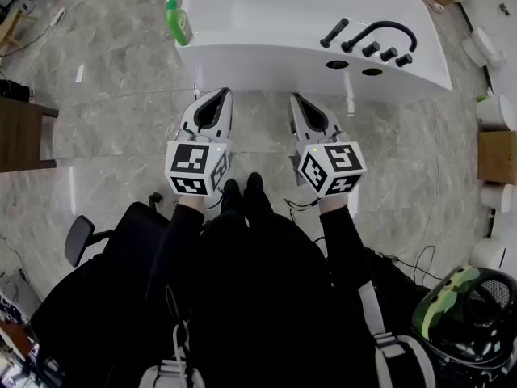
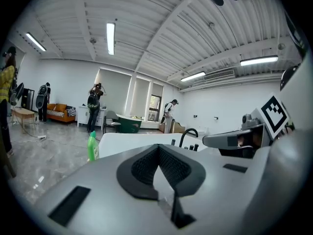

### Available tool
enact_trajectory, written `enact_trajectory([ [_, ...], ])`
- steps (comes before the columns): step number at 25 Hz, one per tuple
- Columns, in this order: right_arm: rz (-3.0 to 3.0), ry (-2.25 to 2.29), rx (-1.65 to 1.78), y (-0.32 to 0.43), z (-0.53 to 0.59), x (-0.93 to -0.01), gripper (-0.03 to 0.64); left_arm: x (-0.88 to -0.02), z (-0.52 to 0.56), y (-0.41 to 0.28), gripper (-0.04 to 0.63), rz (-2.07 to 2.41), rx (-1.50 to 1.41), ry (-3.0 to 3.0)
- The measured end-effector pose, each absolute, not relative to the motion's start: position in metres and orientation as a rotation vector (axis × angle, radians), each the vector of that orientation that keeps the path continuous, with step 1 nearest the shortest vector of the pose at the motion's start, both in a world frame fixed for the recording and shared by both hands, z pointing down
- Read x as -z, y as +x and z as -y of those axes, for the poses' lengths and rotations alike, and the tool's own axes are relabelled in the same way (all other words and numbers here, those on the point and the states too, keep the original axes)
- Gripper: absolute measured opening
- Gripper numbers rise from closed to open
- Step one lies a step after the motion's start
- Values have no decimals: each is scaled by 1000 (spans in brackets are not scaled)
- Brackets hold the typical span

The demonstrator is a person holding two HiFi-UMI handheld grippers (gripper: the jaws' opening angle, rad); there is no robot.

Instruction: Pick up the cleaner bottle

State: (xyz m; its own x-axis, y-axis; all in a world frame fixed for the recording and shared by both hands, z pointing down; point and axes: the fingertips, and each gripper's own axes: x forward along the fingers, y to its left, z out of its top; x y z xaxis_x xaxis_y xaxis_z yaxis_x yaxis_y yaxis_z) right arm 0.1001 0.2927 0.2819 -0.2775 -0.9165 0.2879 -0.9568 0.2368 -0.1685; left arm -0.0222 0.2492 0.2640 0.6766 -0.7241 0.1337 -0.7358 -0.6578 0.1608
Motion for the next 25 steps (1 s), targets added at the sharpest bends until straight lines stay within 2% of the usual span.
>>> enact_trajectory([
  [25,2450,1730,-423,126,-257,-272,2,-271,-224,-10,8,1310,-165,2643],
])
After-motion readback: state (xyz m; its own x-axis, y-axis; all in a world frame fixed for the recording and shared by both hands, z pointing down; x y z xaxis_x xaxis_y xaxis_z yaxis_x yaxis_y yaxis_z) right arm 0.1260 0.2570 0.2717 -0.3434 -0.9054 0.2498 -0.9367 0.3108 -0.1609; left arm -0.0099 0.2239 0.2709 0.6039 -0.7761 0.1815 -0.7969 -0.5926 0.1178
